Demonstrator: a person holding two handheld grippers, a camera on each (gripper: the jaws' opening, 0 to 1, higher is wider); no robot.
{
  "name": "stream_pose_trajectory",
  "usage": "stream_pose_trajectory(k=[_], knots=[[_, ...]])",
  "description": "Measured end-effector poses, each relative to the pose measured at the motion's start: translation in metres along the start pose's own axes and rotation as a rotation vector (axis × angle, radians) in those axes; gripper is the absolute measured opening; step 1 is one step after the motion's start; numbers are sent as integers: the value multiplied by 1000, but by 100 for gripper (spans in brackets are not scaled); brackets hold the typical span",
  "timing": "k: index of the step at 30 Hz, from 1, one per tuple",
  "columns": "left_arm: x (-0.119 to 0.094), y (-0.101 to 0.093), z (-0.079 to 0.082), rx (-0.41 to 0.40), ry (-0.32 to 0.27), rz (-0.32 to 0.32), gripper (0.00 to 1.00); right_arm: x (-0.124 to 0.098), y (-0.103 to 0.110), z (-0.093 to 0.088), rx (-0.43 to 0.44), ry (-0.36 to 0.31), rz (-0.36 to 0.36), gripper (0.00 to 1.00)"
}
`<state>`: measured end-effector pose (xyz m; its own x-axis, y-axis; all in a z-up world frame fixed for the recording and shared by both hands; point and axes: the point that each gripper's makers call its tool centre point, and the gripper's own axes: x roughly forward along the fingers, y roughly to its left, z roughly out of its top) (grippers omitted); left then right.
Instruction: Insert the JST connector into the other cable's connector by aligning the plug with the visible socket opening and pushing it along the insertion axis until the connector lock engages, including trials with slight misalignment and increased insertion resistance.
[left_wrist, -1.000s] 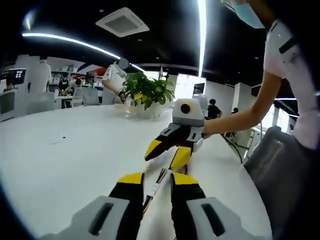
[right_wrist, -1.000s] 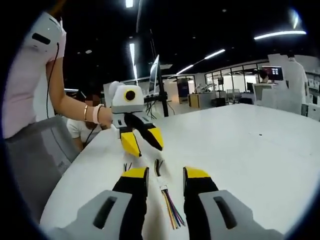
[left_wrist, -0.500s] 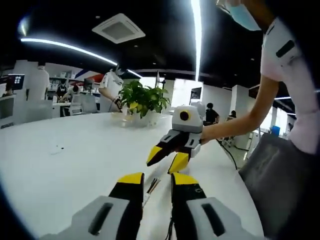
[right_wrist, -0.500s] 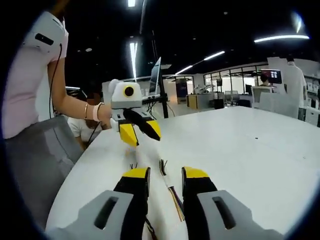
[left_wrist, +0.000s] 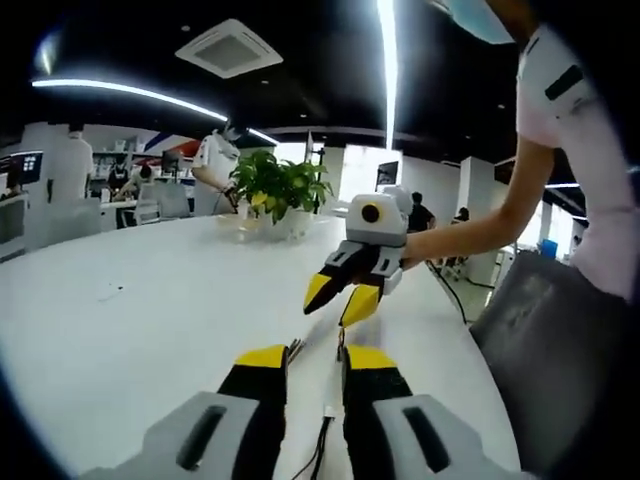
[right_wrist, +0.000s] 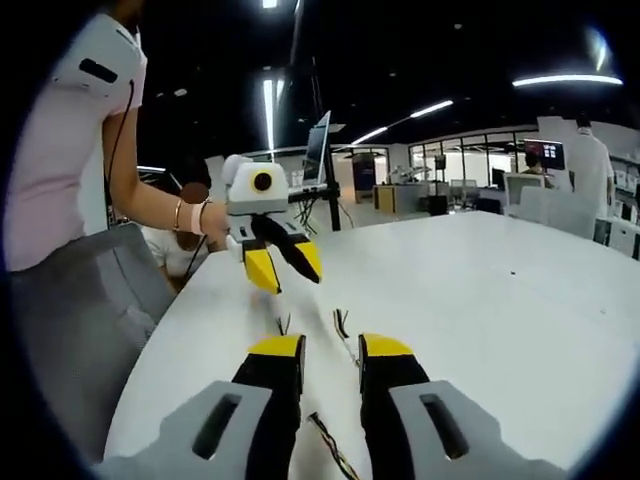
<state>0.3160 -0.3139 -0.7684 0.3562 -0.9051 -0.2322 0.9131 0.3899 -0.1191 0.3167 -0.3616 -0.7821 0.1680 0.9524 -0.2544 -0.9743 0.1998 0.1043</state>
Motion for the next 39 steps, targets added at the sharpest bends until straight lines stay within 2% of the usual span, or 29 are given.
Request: stream_pose_trajectory(k=[8, 12, 20, 22, 24, 26, 29, 33, 39], knots=[[2, -5, -14, -8, 49, -9, 16, -12, 4, -13, 6, 26, -20, 20], [2, -10, -24, -13, 69, -15, 16, -12, 10, -26, 25, 53, -10, 19], [2, -16, -41, -26, 103, -26, 16, -9, 14, -39, 30, 79, 3, 18], [2, -17, -46, -29, 116, -24, 16, -8, 13, -44, 23, 98, 4, 18], [2, -17, -53, -26, 141, -23, 16, -8, 9, -55, -5, 152, -11, 16], [3, -17, -58, -22, 160, -18, 16, -7, 10, -57, -3, 156, -11, 15], [4, -16, -60, -30, 155, -10, 16, -8, 10, -57, 6, 131, -12, 16], [6, -18, -62, -50, 140, -17, 16, -7, 12, -59, -21, 142, 2, 15], [8, -18, -66, -40, 137, -20, 16, -4, 11, -61, -36, 140, 16, 14]])
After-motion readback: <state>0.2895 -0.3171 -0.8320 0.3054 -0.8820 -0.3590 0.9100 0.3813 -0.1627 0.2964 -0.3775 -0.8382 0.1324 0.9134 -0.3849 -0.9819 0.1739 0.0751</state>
